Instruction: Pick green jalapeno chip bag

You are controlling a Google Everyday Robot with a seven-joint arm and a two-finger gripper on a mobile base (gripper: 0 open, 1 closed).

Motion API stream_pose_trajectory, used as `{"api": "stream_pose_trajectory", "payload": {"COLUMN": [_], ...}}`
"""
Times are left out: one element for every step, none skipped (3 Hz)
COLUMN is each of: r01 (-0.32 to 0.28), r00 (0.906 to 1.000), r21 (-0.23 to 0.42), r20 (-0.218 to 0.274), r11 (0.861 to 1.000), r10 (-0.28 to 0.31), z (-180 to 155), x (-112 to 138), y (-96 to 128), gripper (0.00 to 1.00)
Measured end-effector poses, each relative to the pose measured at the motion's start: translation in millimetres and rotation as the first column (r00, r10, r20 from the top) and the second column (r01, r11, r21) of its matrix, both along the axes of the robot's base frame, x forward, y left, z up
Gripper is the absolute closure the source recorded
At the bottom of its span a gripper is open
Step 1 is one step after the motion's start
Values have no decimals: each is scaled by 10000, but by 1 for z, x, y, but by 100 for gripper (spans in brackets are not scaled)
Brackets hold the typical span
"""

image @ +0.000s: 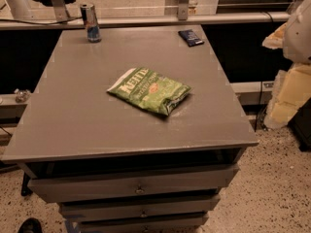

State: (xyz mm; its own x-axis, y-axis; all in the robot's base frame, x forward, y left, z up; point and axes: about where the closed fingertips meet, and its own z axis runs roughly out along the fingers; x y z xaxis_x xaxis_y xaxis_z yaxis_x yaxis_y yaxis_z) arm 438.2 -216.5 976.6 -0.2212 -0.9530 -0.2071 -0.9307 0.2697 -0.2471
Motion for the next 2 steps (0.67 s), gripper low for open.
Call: {"api": "stream_pose_trajectory", "payload": {"r01": [8,10], "r00": [10000,10000], "r21": [66,838], "r20": [20,-46], "r11": [10000,9965], "r10": [-9,-6], "z": [0,-21], "x": [0,-1], "y": [1,14], "gripper": [0,0]}}
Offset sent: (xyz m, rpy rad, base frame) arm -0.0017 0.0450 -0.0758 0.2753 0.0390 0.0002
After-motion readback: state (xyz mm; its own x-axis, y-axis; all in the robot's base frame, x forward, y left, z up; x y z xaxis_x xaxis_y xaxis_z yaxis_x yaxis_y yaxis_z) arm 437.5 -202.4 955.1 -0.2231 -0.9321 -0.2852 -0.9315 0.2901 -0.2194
